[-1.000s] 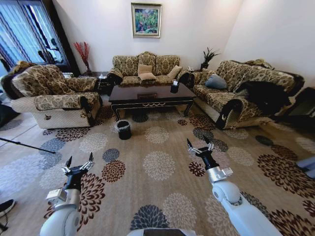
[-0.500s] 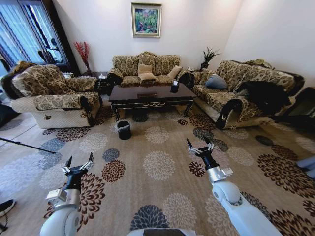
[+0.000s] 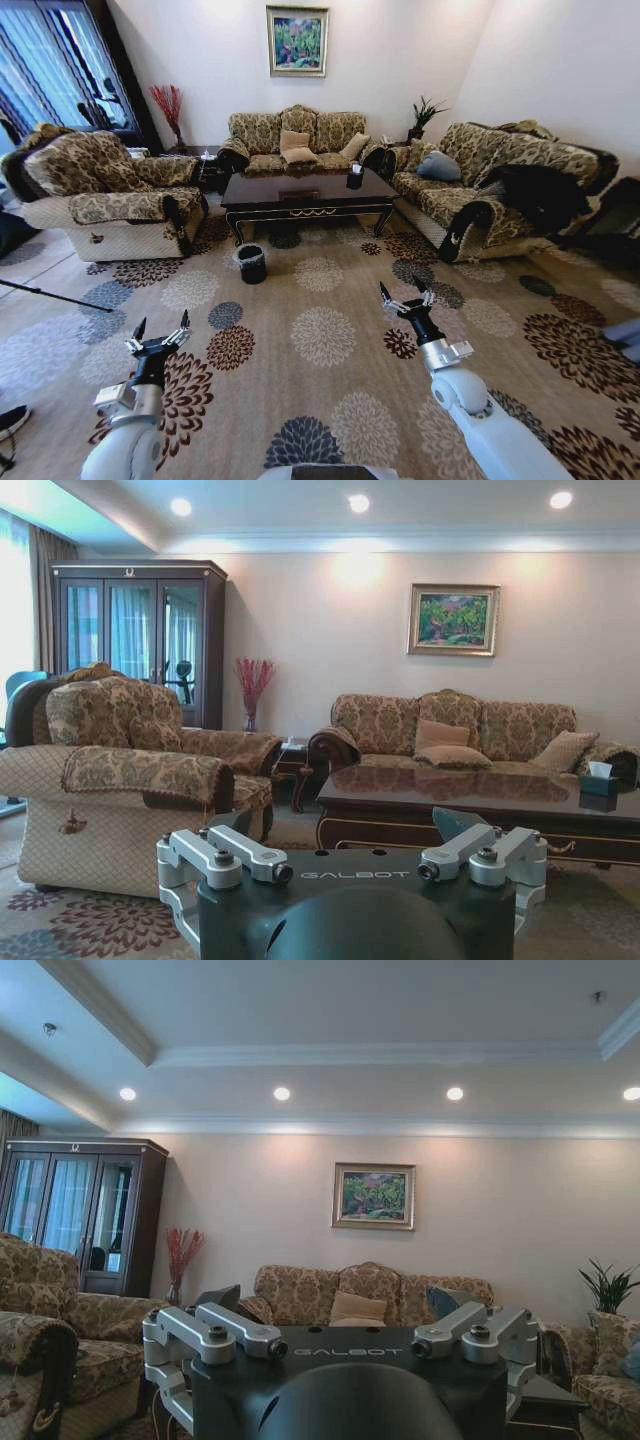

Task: Move to the front of the table and pick up the trash from the floor, then place it into the trash bin.

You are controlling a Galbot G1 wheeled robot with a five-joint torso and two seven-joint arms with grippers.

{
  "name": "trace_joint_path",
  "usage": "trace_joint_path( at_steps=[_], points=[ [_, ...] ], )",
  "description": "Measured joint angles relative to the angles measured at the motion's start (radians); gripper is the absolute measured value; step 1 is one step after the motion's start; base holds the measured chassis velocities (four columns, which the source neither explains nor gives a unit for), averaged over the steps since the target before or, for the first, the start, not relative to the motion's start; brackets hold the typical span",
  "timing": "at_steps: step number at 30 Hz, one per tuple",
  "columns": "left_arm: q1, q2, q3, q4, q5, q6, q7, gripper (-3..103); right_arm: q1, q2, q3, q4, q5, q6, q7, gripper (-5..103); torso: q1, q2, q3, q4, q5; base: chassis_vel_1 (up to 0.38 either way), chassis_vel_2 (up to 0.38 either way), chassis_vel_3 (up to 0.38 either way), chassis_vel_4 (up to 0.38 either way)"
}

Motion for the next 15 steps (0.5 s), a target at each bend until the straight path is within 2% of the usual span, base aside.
trace_joint_path(
  at_steps=[15],
  points=[
    [0.000,0.000,0.000,0.000,0.000,0.000,0.000,100,0.000,0.000,0.000,0.000,0.000,0.000,0.000,100,-0.001,-0.002,-0.001,0.0000,0.0000,0.000,0.000,0.000,0.000]
  ],
)
